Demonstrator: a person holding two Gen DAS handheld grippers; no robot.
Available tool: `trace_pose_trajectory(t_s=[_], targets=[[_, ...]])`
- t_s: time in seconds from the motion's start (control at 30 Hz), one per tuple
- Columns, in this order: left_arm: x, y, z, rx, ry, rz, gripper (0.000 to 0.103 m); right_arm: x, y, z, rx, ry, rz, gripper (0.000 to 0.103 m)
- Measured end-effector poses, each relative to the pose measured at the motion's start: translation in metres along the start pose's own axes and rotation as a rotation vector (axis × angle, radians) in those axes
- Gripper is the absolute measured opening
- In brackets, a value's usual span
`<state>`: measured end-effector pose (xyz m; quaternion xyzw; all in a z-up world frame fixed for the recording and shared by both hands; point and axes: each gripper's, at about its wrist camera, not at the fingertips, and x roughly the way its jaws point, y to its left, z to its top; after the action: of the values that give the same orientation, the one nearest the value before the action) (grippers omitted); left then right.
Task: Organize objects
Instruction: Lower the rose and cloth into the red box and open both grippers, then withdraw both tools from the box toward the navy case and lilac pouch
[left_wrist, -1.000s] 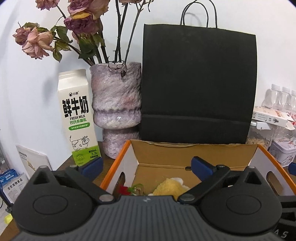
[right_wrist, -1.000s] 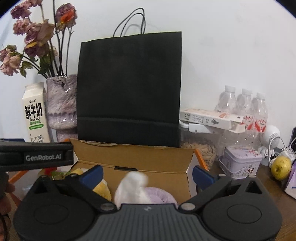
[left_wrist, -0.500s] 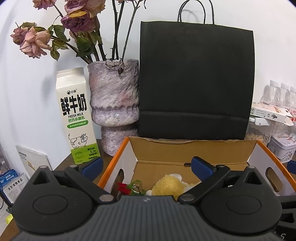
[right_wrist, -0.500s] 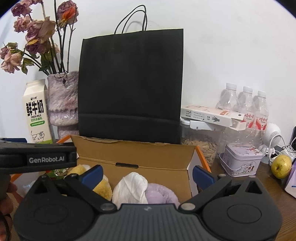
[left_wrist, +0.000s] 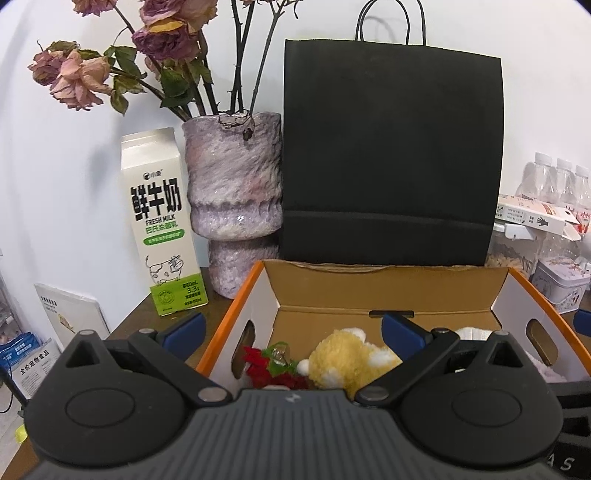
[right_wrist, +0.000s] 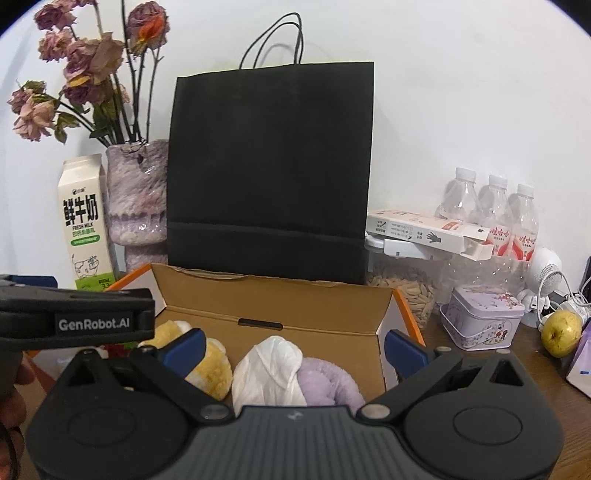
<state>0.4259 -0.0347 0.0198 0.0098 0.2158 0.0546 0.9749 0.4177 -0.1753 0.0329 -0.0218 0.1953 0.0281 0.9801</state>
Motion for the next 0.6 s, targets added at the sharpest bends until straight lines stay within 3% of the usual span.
trace_pose_trajectory(t_s=[0.6], targets=[[-0.058, 0.011, -0.03, -0.006, 0.013, -0.006, 0.103, -0.049, 0.011, -0.022, -0.077, -0.012, 0.023, 0.103]])
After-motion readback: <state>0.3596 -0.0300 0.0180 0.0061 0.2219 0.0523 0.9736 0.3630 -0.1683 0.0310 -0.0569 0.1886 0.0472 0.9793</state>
